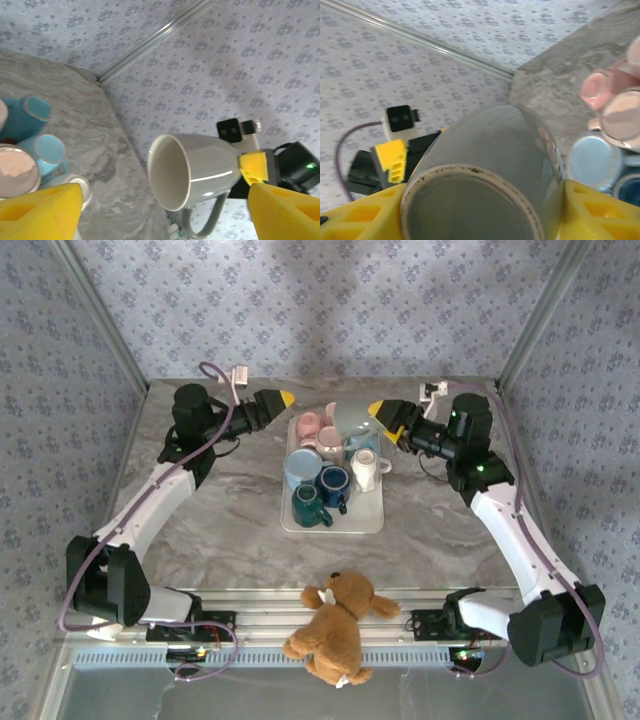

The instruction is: Turn the mug right side up

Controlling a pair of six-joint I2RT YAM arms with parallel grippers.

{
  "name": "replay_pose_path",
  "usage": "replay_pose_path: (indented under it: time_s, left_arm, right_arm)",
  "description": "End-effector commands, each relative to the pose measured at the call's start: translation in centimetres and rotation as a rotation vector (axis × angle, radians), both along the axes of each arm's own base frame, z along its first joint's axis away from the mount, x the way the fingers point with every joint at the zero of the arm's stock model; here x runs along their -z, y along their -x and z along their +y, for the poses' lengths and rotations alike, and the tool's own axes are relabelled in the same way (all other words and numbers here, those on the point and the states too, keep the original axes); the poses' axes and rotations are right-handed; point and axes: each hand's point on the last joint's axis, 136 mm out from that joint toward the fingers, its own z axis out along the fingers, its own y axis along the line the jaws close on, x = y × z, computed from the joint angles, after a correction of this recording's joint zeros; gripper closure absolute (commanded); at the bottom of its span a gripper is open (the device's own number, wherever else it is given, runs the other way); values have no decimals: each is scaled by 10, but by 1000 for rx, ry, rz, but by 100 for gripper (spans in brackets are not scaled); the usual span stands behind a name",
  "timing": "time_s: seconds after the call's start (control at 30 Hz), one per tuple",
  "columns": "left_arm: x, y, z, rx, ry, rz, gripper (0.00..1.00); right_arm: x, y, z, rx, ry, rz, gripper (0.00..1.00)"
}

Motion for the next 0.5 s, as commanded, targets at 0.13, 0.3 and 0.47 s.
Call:
replay_pose_path:
  time_s: [0.13,0.3,0.47]
  left_arm:
    - [-25,24,-9,134,43,-154,17]
    - [-25,29,-17,214,17,-160,23]
    - [-35,41,-28,272,19,-209,27]
  right_arm:
    - [-49,0,18,-157,-187,-125,51]
    - [-54,2,27,-211,-204,-143,52]
    - [-54,3,34,-238,-206,-148,52]
